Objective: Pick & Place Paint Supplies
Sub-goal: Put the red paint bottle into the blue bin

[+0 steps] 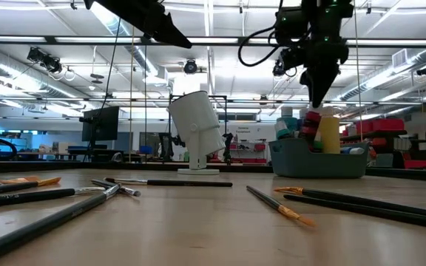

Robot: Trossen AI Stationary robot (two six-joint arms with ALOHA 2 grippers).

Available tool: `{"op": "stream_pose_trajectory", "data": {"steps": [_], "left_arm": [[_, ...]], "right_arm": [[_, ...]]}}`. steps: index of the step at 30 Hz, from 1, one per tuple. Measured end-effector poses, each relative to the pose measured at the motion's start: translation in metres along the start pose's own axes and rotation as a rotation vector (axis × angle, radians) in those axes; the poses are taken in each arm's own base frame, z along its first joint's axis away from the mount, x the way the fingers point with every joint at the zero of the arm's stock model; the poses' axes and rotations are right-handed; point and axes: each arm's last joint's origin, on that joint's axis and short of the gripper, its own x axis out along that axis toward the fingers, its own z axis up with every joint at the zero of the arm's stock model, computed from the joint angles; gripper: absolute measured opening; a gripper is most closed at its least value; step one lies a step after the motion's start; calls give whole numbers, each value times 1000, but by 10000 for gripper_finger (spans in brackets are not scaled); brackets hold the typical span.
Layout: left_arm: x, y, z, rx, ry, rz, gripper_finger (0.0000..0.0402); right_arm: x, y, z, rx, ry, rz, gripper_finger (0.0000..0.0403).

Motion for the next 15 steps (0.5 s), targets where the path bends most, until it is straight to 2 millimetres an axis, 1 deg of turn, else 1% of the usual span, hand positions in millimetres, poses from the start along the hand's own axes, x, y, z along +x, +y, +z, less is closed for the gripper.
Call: {"op": "stream_pose_trajectory", "data": {"steps": [5,7,13,15], "left_arm": [[0,0,0,1,0,0,198],[0,0,0,2,0,0,198],[0,0,0,-2,0,-1,198],[0,0,0,-2,0,0,198]], "right_arm": [[1,-5,2,25,-38,11,123],[5,-6,1,28,-43,16,124],[23,-5,-9,27,16,15,125],[23,-5,-9,32,11,3,125]]}}
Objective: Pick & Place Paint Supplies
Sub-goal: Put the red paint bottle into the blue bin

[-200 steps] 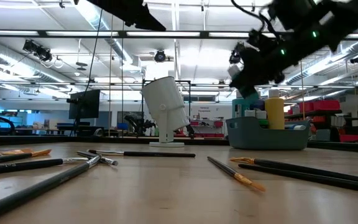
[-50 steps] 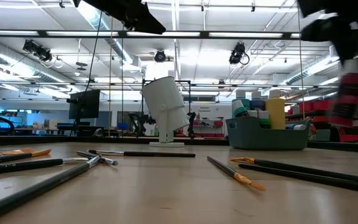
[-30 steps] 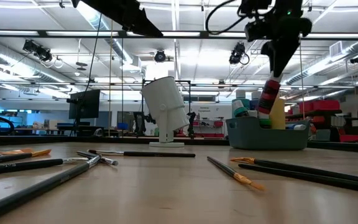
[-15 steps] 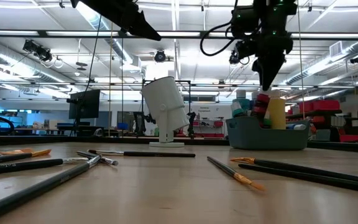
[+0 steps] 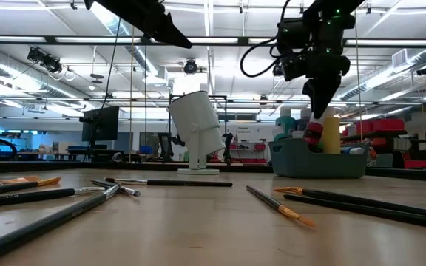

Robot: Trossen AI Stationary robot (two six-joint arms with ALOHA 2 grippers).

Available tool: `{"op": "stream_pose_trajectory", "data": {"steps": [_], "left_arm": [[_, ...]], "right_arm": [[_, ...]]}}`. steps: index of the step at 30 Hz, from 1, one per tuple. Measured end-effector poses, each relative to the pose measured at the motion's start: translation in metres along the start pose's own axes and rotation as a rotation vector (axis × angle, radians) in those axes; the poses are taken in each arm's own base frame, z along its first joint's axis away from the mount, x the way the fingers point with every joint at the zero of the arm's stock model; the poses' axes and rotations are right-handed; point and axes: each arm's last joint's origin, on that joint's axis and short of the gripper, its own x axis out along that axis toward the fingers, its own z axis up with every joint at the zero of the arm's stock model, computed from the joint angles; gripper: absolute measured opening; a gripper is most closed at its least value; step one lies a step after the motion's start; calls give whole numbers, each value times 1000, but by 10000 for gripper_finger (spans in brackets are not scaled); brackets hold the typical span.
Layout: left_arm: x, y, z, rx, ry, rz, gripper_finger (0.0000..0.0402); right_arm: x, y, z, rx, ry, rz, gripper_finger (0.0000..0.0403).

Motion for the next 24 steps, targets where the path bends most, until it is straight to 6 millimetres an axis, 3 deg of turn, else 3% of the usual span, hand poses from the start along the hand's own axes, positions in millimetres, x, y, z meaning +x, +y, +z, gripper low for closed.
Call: {"op": "stream_pose_trajectory", "data": {"steps": [8,18,24], "left_arm": [[0,0,0,-5,0,0,198],[0,0,0,-27,-1,0,198],[0,0,0,-27,0,0,198]], "right_arm": [[1,-2,0,-57,18,-72,130],[2,-8,8,-63,-36,-229,190],[2,-8,8,-71,-31,-235,193]]}}
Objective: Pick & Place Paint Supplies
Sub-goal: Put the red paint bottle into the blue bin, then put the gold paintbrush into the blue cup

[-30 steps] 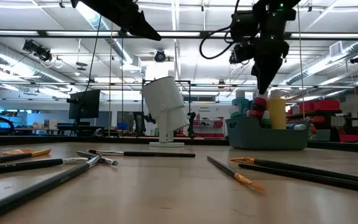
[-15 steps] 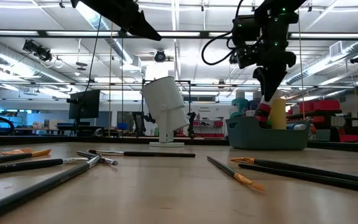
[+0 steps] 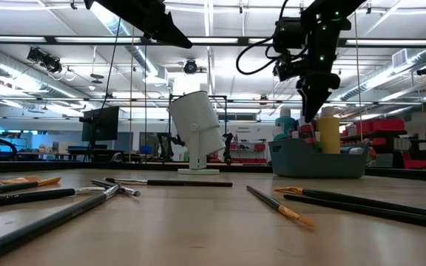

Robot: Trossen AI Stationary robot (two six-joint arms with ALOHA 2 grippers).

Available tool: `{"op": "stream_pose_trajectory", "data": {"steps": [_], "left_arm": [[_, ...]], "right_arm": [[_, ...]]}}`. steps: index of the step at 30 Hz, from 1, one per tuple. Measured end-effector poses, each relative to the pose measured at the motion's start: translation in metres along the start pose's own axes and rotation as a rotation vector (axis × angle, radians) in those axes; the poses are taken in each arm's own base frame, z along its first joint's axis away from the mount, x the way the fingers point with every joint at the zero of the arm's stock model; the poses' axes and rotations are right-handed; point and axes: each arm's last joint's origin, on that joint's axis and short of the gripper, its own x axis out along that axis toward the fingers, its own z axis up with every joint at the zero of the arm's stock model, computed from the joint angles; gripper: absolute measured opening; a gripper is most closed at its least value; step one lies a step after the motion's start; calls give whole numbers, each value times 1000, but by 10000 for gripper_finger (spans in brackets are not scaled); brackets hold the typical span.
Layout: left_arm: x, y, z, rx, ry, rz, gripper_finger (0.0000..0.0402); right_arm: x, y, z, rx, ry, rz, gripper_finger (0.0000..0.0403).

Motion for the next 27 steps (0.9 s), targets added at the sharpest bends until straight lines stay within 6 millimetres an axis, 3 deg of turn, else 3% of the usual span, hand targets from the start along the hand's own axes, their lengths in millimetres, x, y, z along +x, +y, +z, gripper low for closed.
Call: {"op": "stream_pose_trajectory", "data": {"steps": [8,16,23,27], "left_arm": [[0,0,0,0,0,0,198],[0,0,0,-13,-5,-10,198],[0,-3,1,-72,-40,-106,198],[0,-4,2,-112,-48,-134,198]], "right_arm": [[-6,5,-6,-25,50,-23,183],[-36,16,-18,100,-3,-53,183],[-70,35,-21,255,-223,182,183],[-73,57,-12,253,-441,310,184]]}}
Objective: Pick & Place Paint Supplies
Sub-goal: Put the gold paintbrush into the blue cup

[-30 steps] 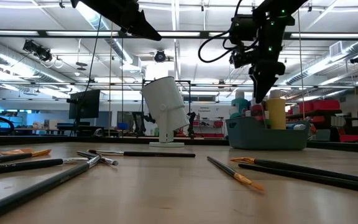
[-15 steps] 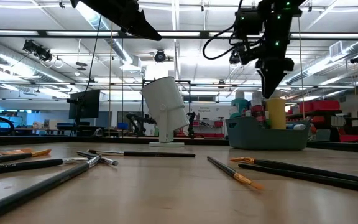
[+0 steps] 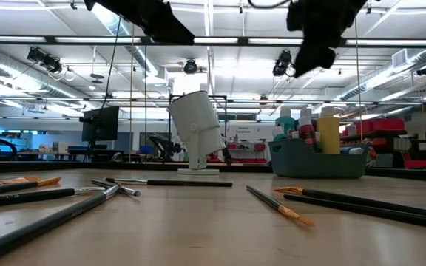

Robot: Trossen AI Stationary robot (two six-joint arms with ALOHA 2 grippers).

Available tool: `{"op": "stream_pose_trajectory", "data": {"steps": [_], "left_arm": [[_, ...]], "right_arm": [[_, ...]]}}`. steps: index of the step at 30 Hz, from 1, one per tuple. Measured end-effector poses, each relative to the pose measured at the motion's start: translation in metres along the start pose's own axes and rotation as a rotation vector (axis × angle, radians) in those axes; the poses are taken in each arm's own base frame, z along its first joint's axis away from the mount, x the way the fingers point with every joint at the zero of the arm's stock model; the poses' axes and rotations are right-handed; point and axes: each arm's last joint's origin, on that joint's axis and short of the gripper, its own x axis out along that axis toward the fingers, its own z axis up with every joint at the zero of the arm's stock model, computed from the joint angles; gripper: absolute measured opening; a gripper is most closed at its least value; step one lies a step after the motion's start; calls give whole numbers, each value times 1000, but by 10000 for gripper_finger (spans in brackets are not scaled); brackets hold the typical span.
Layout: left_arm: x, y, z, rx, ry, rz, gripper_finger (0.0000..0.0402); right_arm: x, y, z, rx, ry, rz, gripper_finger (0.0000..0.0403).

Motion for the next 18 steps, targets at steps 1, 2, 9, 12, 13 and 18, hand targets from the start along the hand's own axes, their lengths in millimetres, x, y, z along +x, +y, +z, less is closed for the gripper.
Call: {"op": "stream_pose_trajectory", "data": {"steps": [1,2,9,12,13,18], "left_arm": [[0,0,0,-15,0,0,198],[0,0,0,-22,1,1,198],[0,0,0,-21,1,0,198],[0,0,0,-22,3,0,198],[0,0,-1,-22,7,-2,198],[0,-1,-2,-22,25,-7,198]], "right_arm": [[5,6,0,-6,-43,41,184],[10,12,-1,-12,-73,81,184],[47,43,-8,-6,-240,266,184],[62,49,-12,-15,-234,287,183],[68,51,-14,-9,-211,286,183],[87,65,-14,-11,-70,241,173]]}}
